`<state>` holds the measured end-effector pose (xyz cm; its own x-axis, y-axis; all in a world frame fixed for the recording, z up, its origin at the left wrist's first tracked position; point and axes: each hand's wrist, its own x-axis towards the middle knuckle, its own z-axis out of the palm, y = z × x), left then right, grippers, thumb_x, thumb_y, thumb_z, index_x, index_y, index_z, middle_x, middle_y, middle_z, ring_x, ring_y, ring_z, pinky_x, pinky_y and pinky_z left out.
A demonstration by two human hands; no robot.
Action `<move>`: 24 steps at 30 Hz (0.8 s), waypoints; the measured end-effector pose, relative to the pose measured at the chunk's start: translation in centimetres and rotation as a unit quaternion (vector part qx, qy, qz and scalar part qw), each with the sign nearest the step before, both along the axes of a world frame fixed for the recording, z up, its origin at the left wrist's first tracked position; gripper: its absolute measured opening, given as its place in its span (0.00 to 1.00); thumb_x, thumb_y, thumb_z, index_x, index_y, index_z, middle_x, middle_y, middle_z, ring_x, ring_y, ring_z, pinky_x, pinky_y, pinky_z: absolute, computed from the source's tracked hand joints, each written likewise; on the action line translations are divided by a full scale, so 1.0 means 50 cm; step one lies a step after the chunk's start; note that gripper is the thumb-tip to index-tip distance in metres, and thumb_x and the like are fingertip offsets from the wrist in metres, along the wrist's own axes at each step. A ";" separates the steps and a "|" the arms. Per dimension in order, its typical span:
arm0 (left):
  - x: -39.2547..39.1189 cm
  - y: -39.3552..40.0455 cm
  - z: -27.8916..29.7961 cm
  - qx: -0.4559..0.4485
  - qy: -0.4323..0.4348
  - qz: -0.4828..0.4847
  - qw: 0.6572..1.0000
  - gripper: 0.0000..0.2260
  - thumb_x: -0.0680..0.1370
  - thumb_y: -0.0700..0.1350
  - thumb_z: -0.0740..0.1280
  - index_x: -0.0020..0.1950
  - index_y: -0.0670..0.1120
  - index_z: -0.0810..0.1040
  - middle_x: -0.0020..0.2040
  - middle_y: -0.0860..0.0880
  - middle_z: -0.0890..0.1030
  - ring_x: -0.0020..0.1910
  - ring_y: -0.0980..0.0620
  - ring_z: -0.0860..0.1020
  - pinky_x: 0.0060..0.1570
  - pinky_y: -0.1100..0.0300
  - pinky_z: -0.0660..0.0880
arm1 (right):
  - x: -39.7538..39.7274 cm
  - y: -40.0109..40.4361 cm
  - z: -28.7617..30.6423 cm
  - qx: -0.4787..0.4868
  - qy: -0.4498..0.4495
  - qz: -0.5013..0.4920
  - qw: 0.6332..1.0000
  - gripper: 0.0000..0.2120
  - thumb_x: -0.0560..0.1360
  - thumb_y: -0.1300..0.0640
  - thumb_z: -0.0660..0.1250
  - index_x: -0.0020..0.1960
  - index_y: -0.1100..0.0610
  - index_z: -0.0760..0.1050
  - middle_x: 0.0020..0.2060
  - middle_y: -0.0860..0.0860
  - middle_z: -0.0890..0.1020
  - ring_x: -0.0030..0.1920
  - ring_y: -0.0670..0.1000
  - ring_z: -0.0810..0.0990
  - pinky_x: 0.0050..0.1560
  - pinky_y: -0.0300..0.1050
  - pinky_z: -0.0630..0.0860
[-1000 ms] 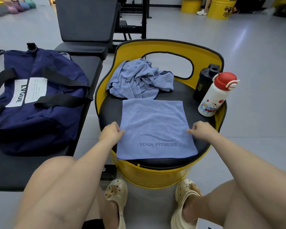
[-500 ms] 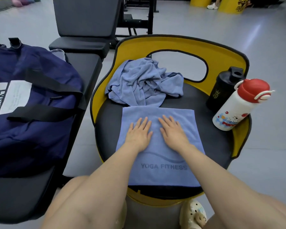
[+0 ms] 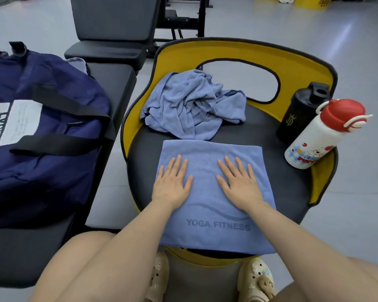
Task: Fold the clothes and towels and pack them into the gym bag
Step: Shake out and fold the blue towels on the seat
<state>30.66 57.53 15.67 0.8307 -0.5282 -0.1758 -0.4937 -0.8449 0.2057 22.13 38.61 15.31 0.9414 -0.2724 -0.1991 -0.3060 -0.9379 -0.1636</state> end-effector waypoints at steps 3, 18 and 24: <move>0.001 0.008 0.005 0.002 -0.008 0.038 0.999 0.25 0.83 0.54 0.43 0.78 0.48 0.42 0.78 0.50 0.40 0.77 0.53 0.40 0.74 0.54 0.39 | -0.019 -0.012 0.005 0.000 -0.006 -0.030 1.000 0.28 0.81 0.40 0.41 0.78 0.46 0.40 0.77 0.43 0.40 0.76 0.47 0.36 0.75 0.48 0.33; 0.079 -0.093 0.001 -0.001 -0.006 -0.096 0.995 0.23 0.83 0.53 0.44 0.78 0.53 0.43 0.78 0.56 0.41 0.76 0.58 0.40 0.74 0.53 0.38 | 0.084 -0.043 -0.005 0.004 -0.035 0.025 0.999 0.35 0.73 0.34 0.32 0.78 0.45 0.44 0.77 0.43 0.44 0.77 0.48 0.39 0.74 0.49 0.34; 0.137 -0.037 0.004 -0.015 0.008 0.051 0.999 0.23 0.84 0.52 0.43 0.78 0.50 0.43 0.78 0.53 0.41 0.77 0.53 0.40 0.74 0.51 0.41 | 0.065 -0.099 0.000 -0.012 -0.018 -0.042 0.999 0.26 0.82 0.41 0.41 0.78 0.45 0.42 0.77 0.43 0.42 0.77 0.48 0.37 0.75 0.49 0.34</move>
<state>37.51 55.70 15.89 0.8779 -0.4461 -0.1743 -0.4019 -0.8841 0.2385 25.37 33.66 15.33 0.9217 -0.3546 -0.1572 -0.3775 -0.9131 -0.1542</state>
